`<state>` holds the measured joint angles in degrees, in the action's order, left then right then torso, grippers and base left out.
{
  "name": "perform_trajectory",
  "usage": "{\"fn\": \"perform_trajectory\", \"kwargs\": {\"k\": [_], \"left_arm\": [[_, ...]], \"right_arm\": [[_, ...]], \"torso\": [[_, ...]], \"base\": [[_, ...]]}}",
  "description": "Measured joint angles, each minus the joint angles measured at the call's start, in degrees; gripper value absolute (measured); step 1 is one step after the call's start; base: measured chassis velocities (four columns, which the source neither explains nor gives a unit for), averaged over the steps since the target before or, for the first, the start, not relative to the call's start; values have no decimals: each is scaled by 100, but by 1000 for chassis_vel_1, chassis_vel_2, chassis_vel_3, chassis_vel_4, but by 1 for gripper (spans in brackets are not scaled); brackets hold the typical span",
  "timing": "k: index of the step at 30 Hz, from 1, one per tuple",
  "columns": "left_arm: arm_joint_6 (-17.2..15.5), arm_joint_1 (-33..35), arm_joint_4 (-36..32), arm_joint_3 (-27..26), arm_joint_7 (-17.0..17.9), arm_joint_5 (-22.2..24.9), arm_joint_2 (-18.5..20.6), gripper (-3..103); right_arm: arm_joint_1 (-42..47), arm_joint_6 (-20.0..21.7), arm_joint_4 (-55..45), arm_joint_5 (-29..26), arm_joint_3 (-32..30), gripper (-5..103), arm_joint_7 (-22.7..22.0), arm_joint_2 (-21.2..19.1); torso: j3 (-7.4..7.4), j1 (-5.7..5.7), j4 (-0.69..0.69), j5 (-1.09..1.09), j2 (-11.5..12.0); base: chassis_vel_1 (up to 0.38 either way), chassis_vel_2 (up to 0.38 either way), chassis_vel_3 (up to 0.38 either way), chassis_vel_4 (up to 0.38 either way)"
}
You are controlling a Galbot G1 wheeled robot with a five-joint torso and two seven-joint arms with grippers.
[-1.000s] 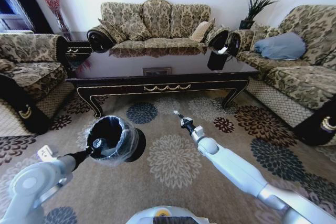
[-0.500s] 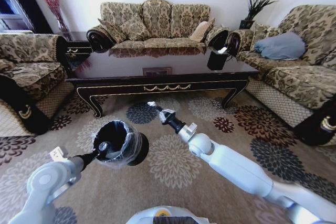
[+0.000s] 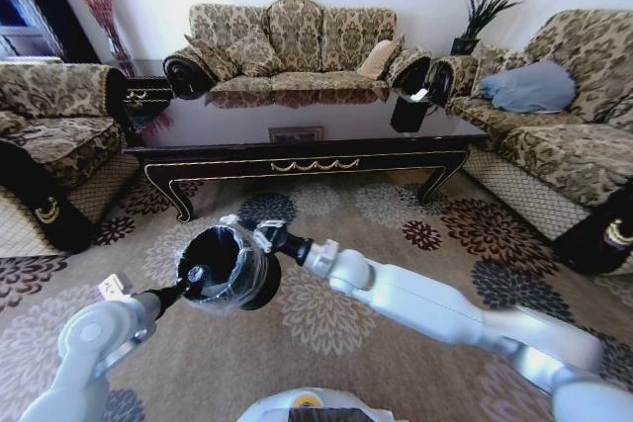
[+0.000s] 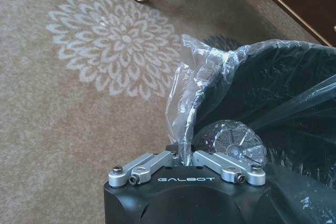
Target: Move to the front of the table and pick up the trash from the floor, then place it into the trash bin.
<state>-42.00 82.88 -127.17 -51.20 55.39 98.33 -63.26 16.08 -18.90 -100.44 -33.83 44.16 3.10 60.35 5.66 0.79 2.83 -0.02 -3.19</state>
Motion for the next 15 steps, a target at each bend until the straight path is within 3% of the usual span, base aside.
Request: {"fn": "perform_trajectory", "kwargs": {"k": [3, 7, 9, 11, 14, 15], "left_arm": [[0, 27, -36, -88, -2, 15, -3, 0], [0, 31, -46, -120, -5, 33, 0, 0], [0, 31, -48, -126, -14, 41, 1, 0], [0, 32, -49, -130, -15, 44, 2, 0], [-2, 30, -72, -144, -19, 53, -1, 0], [-2, 30, -72, -144, -19, 53, -1, 0]], "right_arm": [[-95, -22, 190, 62, 220, 0, 2, 288], [-99, -22, 238, 105, 348, -3, 1, 341], [-68, -22, 258, 155, 398, 8, 1, 357], [-58, -22, 266, 175, 415, 8, 0, 371], [-37, -22, 296, 207, 481, 24, -4, 432], [-37, -22, 296, 207, 481, 24, -4, 432]], "torso": [[0, 0, -2, 1, 0], [0, 0, 1, 0, 0], [0, 0, 2, 1, 0], [0, 0, 2, 1, 0], [0, 0, 0, 1, 0], [0, 0, 0, 1, 0]], "base": [[0, 0, 0, 0], [0, 0, 0, 0], [0, 0, 0, 0], [0, 0, 0, 0], [0, 0, 0, 0], [0, 0, 0, 0]]}}
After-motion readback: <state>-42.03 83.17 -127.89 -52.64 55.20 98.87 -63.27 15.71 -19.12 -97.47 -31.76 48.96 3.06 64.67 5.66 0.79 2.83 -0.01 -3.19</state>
